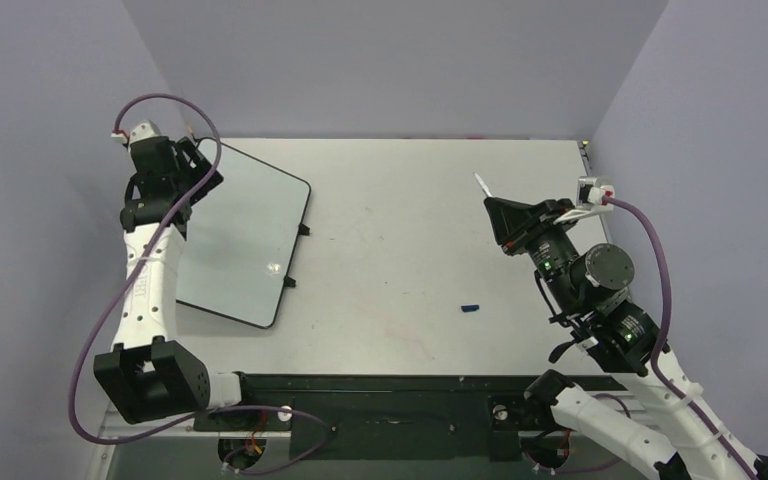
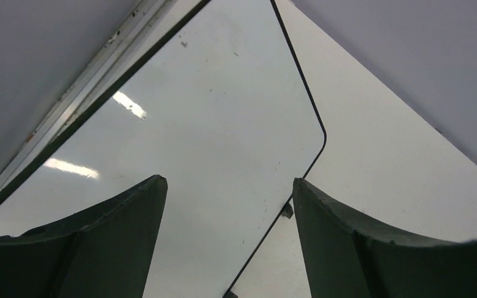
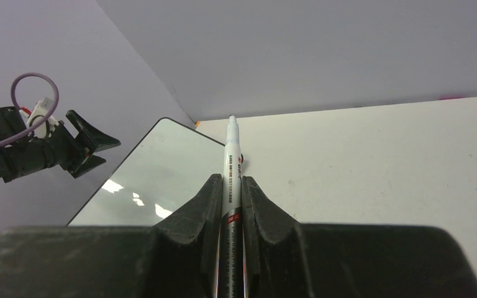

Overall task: Write a sentence on the whiteboard
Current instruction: Move the whiteboard to the center of the board.

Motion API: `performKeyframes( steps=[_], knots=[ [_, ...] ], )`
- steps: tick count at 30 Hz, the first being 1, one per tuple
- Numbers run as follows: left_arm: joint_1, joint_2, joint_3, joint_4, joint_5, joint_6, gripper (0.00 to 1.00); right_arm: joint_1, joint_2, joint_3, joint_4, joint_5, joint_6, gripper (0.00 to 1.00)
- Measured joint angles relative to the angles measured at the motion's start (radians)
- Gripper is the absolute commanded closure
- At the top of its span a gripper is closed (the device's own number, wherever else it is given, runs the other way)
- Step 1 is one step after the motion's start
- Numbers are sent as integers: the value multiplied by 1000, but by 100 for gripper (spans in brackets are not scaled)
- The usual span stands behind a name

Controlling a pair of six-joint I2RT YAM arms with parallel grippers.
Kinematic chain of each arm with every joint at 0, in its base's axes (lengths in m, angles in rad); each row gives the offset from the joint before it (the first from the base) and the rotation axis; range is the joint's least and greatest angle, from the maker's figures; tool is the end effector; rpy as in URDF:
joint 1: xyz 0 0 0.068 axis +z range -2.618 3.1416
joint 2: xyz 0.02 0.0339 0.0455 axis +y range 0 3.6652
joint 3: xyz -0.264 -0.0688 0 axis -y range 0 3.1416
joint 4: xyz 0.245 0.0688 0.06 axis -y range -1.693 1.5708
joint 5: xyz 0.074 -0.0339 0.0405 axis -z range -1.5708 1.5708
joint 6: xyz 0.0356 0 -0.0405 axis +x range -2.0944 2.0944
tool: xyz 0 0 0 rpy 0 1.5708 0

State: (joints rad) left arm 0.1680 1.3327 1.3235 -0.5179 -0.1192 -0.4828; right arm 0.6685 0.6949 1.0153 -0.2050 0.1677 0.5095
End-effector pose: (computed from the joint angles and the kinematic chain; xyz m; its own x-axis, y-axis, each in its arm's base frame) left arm 0.2929 0.0540 0.3728 -0.3151 -0.5210 -0.7933 -0.4670 0.8128 -0.3483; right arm 0.1129 0.0816 0.4292 -0.1557 0.4898 -0.8578 -0.4640 0.7304 0.5013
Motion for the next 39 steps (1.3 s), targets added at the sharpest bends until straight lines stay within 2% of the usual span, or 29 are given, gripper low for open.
performKeyframes(
  steps=[6, 11, 14, 21, 30, 39],
  knots=[
    [114, 36, 115, -72, -10, 4, 26, 0, -18, -2, -8, 0, 0, 100],
    [196, 79, 130, -93, -15, 3, 26, 0, -28, -16, -9, 0, 0, 100],
    [208, 121, 134, -108, -15, -3, 29, 0, -36, -27, -17, 0, 0, 100],
    [243, 224, 176, -134, 6, -23, 52, 0, -57, -41, -29, 0, 0, 100],
    [259, 320, 253, -136, 27, -40, 57, 0, -73, -51, -40, 6, -1, 100],
    [266, 378, 260, -137, 7, -56, 57, 0, -85, -51, -45, 13, -4, 100]
  ],
)
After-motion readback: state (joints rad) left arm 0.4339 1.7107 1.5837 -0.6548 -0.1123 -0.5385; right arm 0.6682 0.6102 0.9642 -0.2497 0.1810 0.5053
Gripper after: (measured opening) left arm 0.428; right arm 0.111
